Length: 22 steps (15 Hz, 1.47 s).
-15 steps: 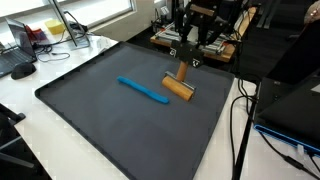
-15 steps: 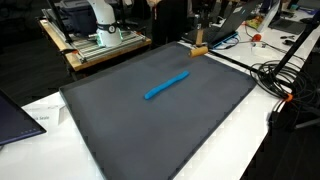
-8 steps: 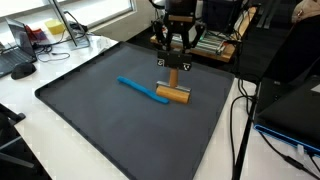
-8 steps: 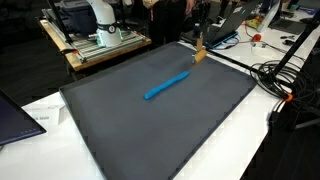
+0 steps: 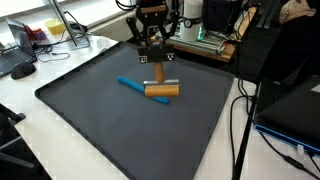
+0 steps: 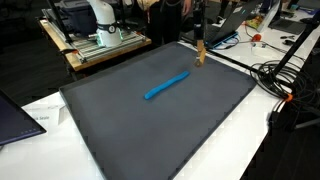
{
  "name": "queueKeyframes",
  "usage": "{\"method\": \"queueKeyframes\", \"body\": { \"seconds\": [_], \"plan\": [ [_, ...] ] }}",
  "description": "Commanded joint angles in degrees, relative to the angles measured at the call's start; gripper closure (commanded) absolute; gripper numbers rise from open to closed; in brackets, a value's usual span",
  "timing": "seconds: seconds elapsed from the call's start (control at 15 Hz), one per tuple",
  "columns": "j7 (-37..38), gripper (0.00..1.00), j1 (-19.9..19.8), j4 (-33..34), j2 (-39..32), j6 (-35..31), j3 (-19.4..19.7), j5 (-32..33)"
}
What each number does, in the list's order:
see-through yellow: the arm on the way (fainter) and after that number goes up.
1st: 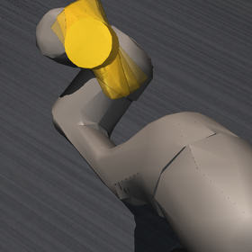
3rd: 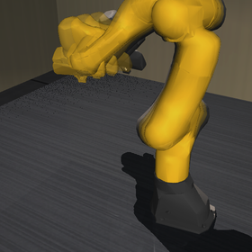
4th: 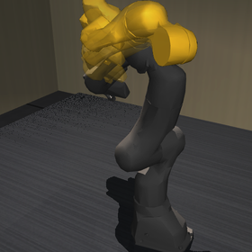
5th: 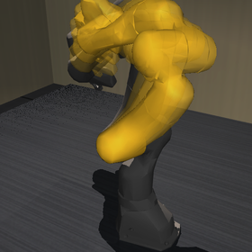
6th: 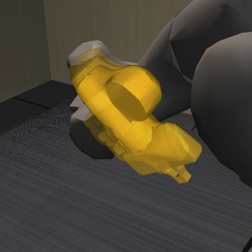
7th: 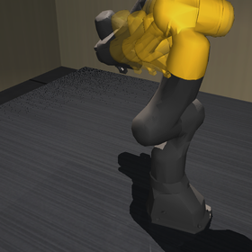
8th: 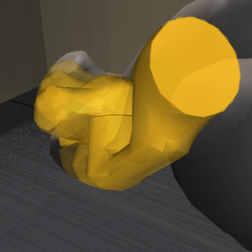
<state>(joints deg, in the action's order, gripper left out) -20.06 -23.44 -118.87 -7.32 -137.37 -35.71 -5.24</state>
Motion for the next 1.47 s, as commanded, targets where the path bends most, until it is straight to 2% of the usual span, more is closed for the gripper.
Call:
{"method": "queueKeyframes", "body": {
  "seconds": [0.0, 0.07, 0.27, 0.33, 0.4, 0.53, 0.6, 0.67, 0.73, 1.07, 1.13, 1.4],
  "plan": [
    [-15.55, 0.78, -10.13, 4.71, -0.03, 8.37, -4.41, -6.31],
    [-19.96, 0.78, -12.78, 6.23, -0.01, 12.42, -4.86, -7.29],
    [-32.61, 0.78, -17.11, 7.19, 2.91, 22.39, -1.18, -7.22],
    [-36.24, 0.78, -8.80, 7.63, 3.99, 23.87, 9.25, -7.43],
    [-39.93, 0.78, -7.74, 7.39, 4.57, 24.16, 12.02, -6.61],
    [-46.88, 0.78, -1.60, 6.71, 5.79, 24.07, 20.82, -6.51],
    [-50.88, 0.78, 0.70, 7.01, 5.97, 24.90, 24.05, -9.12],
    [-45.48, 0.53, 3.73, 7.39, 3.89, 23.26, 26.49, -6.61],
    [-47.85, 0.53, 5.01, 7.40, 4.17, 23.53, 28.41, -7.18],
    [-49.25, 0.53, 6.53, 7.39, 4.56, 23.73, 29.50, -7.43],
    [-49.25, 0.78, 6.56, 7.39, 4.56, 23.73, 29.49, -7.43],
    [-51.74, 0.78, 12.17, 3.99, 7.79, 18.55, 32.69, -6.00]
  ]
}}
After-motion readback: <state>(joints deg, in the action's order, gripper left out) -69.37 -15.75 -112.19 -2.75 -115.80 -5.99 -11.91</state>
